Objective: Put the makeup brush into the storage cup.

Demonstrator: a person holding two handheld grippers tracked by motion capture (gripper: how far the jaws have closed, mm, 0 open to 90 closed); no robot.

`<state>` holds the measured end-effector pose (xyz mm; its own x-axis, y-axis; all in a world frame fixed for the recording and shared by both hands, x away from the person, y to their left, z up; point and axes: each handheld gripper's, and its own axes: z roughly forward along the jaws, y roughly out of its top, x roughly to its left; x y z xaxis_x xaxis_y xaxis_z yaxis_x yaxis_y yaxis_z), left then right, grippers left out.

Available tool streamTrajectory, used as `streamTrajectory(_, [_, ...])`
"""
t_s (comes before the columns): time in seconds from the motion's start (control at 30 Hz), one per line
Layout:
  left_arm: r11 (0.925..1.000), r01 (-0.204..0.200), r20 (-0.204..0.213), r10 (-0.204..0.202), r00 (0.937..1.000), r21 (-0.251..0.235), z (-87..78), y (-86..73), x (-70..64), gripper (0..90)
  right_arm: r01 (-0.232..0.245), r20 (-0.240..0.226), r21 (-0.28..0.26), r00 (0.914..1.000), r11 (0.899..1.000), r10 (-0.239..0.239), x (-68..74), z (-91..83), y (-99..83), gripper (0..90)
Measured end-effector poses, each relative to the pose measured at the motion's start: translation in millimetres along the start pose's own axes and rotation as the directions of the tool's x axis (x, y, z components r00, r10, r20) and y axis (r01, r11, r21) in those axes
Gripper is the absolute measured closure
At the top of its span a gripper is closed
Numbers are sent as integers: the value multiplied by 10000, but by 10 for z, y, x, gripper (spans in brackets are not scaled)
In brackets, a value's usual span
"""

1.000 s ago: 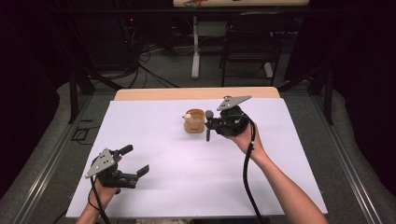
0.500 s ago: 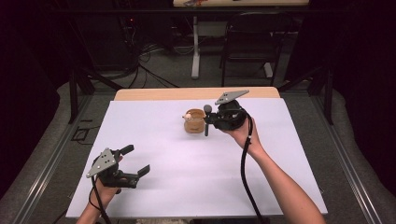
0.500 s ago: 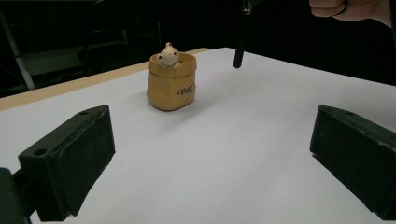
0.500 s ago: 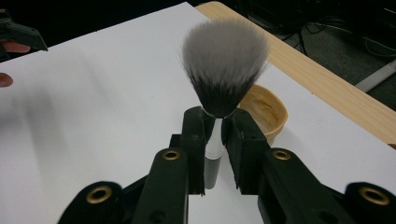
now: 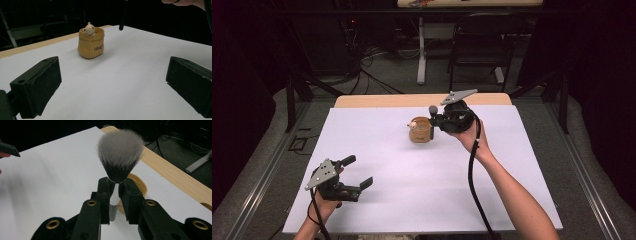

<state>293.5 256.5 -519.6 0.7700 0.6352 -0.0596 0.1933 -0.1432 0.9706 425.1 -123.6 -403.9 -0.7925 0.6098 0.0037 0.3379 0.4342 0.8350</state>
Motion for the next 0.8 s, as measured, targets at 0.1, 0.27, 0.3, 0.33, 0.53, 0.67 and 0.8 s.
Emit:
streamTrajectory(0.1, [10000,31,47,-31,10000,4,4,-2,-1,1,92,75,9,9999,10000,-92,0,12,19,775])
streamTrajectory(0.27, [10000,33,28,-33,10000,9,6,-1,-4,1,23,123,-110,9999,9999,-21,-31,27,78,775])
streamTrajectory(0.3, [10000,45,67,-45,10000,3,5,-2,-3,1,9,159,-116,9999,9999,-7,-34,30,90,775])
streamTrajectory(0.33, [10000,48,68,-48,10000,22,6,-2,-3,1,31,162,-127,9999,9999,-29,-41,34,101,775])
streamTrajectory(0.53, [10000,51,37,-51,10000,27,5,-2,-3,1,28,266,-214,9996,9998,-22,-74,66,149,774])
streamTrajectory(0.67, [10000,53,42,-53,10000,19,4,-2,-3,1,14,393,-277,9992,9996,-3,-97,90,186,774])
streamTrajectory(0.8, [10000,55,49,-55,10000,22,4,-2,-3,1,-2,452,-364,9990,9993,19,-117,115,220,774])
